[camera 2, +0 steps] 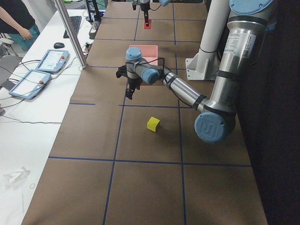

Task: Place blocks into pink bin with both arms
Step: 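Place the pink cube in the bin beside the purple cube, right gripper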

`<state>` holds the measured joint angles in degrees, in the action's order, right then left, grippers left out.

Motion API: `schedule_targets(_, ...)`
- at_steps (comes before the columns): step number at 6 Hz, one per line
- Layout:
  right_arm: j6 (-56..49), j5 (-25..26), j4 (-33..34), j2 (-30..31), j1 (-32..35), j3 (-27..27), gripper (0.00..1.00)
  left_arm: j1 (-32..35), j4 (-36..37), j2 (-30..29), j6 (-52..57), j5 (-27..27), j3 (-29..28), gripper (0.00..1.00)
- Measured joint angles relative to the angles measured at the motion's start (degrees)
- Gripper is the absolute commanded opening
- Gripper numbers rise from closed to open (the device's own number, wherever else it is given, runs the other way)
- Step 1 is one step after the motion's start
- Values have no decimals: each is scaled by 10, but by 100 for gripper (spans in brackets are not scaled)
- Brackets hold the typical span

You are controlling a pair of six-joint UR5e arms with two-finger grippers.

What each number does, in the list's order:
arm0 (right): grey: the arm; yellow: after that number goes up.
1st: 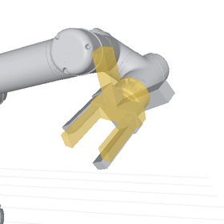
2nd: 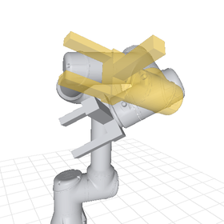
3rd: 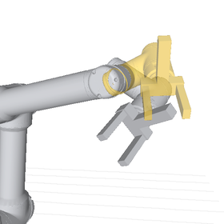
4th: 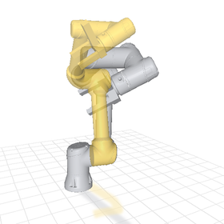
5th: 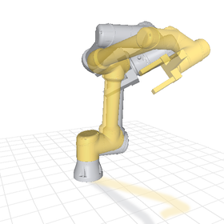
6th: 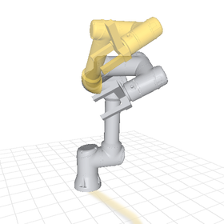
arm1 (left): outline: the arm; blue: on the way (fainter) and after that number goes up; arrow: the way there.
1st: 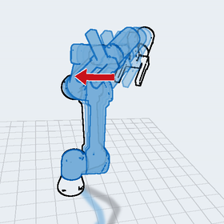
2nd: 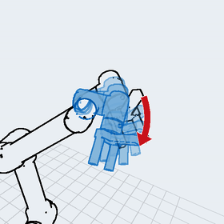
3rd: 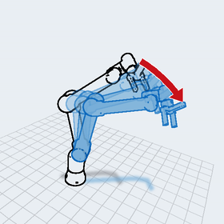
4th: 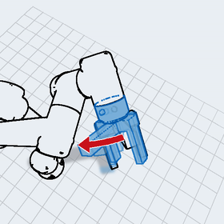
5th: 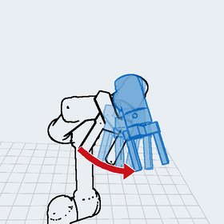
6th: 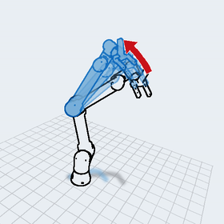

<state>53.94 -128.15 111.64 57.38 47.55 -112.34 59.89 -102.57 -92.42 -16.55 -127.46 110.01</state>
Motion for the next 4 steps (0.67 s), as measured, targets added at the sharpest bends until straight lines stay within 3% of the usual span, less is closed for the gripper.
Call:
schedule_targets(1,65,25,0,-47,-32,29,85,9,-47,45,10,-10,-1,100)
schedule_targets(2,124,55,-2,-80,-61,56,100,11,-88,80,11,-16,-2,100)
schedule_targets(4,190,109,-41,-103,-99,90,100,9,-122,100,-17,-31,2,100)
